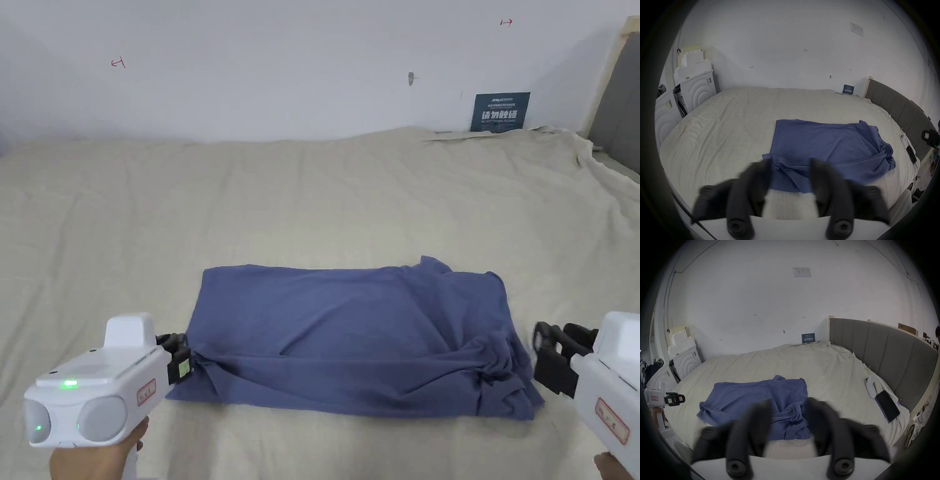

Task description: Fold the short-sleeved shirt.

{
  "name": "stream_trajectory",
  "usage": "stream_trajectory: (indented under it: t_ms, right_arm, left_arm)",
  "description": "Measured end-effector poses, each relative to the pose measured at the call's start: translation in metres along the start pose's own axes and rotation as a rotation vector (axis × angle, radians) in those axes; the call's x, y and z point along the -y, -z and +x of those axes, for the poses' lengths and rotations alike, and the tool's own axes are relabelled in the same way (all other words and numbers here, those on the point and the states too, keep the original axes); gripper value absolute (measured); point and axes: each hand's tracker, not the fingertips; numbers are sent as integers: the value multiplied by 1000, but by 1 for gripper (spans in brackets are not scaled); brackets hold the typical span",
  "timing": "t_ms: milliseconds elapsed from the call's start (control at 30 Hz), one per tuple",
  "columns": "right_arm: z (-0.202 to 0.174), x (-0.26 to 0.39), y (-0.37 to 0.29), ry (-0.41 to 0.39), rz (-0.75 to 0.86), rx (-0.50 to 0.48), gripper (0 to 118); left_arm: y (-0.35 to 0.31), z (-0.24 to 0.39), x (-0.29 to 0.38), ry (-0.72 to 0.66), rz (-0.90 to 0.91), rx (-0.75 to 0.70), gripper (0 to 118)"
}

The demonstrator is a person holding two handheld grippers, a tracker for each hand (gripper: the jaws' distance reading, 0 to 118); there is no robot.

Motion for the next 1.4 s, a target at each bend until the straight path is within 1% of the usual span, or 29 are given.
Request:
stream_trajectory:
  t_ms: [33,67,100,133,167,267,433,567,633,667,700,733,767,800,933,1033,1067,1100,1133,1167,1200,1233,1267,1300,1367,1400]
  right_arm:
    - [0,3,-1,-7,9,5,16]
    - [1,6,-4,-14,18,9,5]
    - [2,8,-5,-4,20,0,3]
    - [5,10,-3,11,8,-10,0]
    - [8,12,-1,21,10,-16,0]
    - [8,12,2,13,-4,-13,0]
    - [7,11,11,22,-15,-16,0]
    - [5,10,19,23,-32,-17,0]
    - [6,10,24,29,-42,-16,0]
    - [7,11,26,37,-48,-17,0]
    - [8,11,28,46,-52,-18,0]
    - [8,12,31,50,-56,-16,0]
    - [9,12,33,51,-61,-13,0]
    - [9,13,36,50,-67,-11,0]
    - [11,17,45,58,-93,-6,0]
    - [9,18,48,54,-109,2,0]
    - [9,18,50,51,-113,4,0]
    - [9,19,50,51,-118,6,0]
    - [9,20,51,52,-123,6,0]
    - [10,21,52,52,-128,7,0]
    - [11,22,54,49,-136,6,0]
    - [14,24,55,47,-142,8,0]
    - [15,26,57,46,-147,11,1]
    - [16,27,60,44,-159,16,1]
    - [25,34,70,44,-188,32,1]
    - [28,38,75,45,-205,40,1]
  left_arm:
    - [-1,0,3,2,-9,-19,10]
    - [-3,-1,5,8,-13,-30,3]
    - [-18,4,3,16,-14,-24,0]
    - [-18,3,5,19,-27,-20,0]
    - [-18,1,7,15,-37,-18,0]
    - [-13,-6,10,-4,-74,-7,0]
    - [5,-19,-1,25,-127,-21,0]
    - [29,-23,-10,-31,-251,3,0]
    - [52,-29,-13,-36,-317,-8,15]
    - [61,-31,-13,-42,-347,-11,27]
    - [71,-35,-13,-56,-361,-10,50]
    - [83,-38,-10,-64,-390,-15,68]
    - [94,-40,-6,-68,-409,-20,78]
    - [104,-42,-4,-60,-425,-29,85]
    - [137,-42,3,-58,-488,-54,85]
    - [153,-42,13,-61,-526,-63,84]
    - [156,-41,15,-66,-542,-56,81]
    - [157,-40,17,-72,-549,-43,67]
    - [151,-33,15,-41,-533,-61,59]
    - [141,-25,10,-8,-524,-52,57]
    - [139,-21,9,29,-517,-47,44]
    - [137,-19,8,53,-502,-23,23]
    - [136,-17,7,54,-490,6,6]
    - [135,-24,7,60,-489,-16,5]
    - [131,-27,6,71,-480,-7,3]
    - [128,-29,4,53,-465,-2,3]
